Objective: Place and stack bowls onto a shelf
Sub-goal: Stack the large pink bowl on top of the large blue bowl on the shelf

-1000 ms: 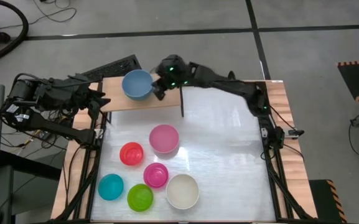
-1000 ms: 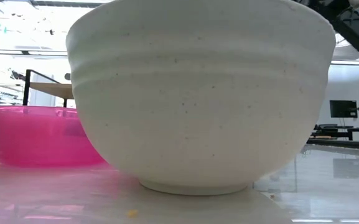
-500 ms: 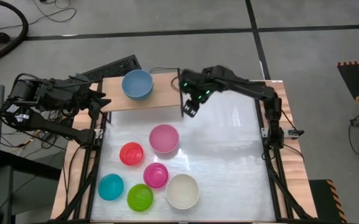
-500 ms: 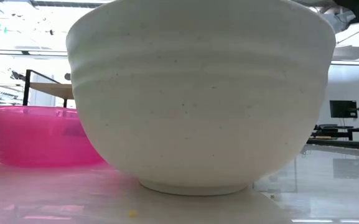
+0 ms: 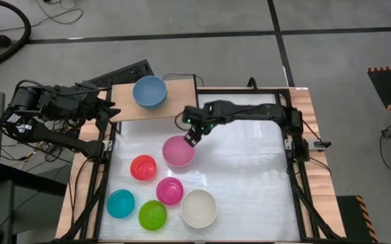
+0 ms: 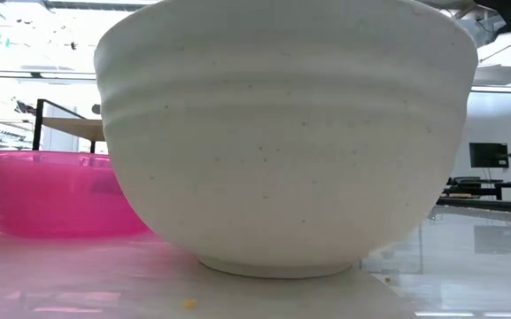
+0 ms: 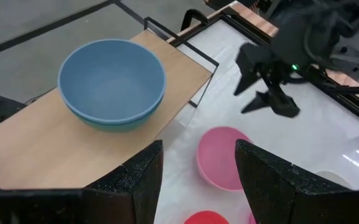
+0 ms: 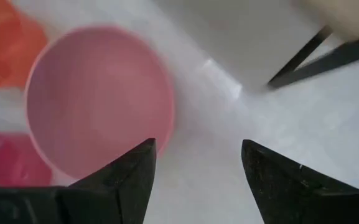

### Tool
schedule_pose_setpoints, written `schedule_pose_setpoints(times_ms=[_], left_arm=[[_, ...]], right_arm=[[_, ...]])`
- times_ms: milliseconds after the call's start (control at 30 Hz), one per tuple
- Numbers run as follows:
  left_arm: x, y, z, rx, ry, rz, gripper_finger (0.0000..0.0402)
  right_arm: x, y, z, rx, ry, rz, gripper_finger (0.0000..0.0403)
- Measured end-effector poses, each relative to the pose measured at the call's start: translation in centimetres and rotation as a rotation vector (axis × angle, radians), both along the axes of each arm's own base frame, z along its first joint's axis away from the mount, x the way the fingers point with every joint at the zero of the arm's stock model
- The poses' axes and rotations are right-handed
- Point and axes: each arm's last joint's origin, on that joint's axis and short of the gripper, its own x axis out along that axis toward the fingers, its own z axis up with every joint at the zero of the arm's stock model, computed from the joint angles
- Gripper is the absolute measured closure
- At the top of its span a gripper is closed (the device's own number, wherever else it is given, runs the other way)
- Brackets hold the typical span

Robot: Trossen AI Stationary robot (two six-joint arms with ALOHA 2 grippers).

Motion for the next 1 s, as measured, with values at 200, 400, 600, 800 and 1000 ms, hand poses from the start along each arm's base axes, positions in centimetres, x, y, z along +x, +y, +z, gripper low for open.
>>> schedule_pose_setpoints(times_ms=[200, 400, 600, 800, 1000], left_arm=[[0.0, 0.0, 0.0, 0.002, 0.001, -0.002, 0.0216], [0.0, 0.0, 0.0, 0.005, 0.002, -0.004, 0.0216], [0.0, 0.0, 0.0, 0.008, 0.003, -0.006, 0.0216], [0.0, 0.0, 0.0, 0.008, 0.003, -0.006, 0.0216], [0.0, 0.0, 0.0, 0.009, 0.003, -0.006, 0.0216]], right_arm=[[0.4, 2.1, -2.8, 0.025, -0.016, -0.045, 0.0138], [0.3, 2.7, -5.3, 0.051, -0.033, -0.108, 0.0138], [0.4, 2.7, -7.1, 0.067, -0.086, -0.146, 0.0138], [0.2, 2.7, -8.1, 0.071, -0.091, -0.153, 0.0177], [0.0, 2.9, -8.9, 0.108, -0.081, -0.092, 0.032]])
